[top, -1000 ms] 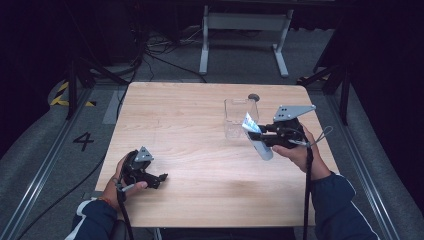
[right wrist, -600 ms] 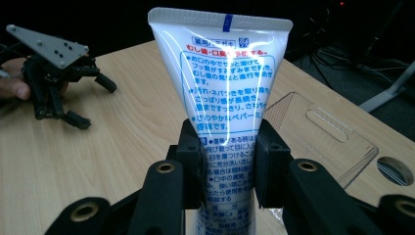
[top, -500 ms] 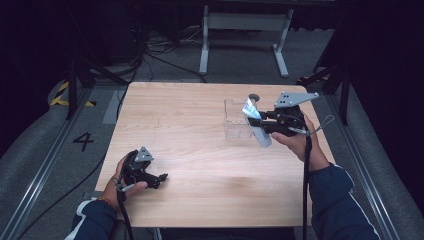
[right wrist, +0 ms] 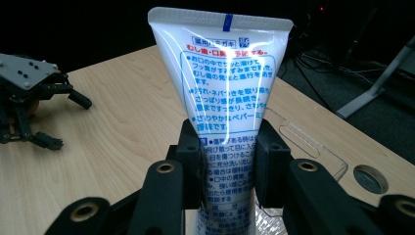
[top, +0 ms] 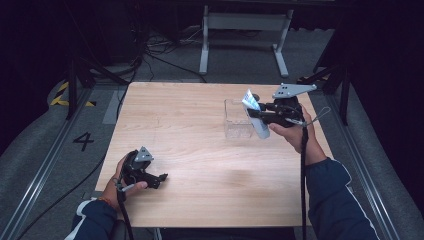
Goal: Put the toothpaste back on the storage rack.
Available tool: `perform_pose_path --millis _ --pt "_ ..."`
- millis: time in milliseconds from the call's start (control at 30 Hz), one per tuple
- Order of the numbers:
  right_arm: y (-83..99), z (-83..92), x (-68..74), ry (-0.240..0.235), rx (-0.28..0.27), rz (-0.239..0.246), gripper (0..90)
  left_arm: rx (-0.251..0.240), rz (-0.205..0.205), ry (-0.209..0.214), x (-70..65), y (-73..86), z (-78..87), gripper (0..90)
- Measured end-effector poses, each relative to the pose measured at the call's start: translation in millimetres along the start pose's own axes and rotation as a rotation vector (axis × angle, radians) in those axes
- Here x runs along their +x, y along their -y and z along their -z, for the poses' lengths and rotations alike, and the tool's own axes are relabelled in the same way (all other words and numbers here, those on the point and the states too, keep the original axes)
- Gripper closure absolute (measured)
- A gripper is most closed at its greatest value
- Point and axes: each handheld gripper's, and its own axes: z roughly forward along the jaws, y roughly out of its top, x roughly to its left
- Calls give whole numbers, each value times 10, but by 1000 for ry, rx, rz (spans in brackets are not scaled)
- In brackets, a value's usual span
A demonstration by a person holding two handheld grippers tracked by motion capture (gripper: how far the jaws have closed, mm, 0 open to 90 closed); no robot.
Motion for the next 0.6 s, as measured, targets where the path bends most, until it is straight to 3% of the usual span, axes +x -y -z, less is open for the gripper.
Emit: perform_pose_path --millis 300,600 --pt "-45 -88 -72 12 -38 -22 701 0 1 1 -1 0 0 2" --pt "-111 -196 -124 21 -56 -12 701 0 0 1 0 0 0 2"
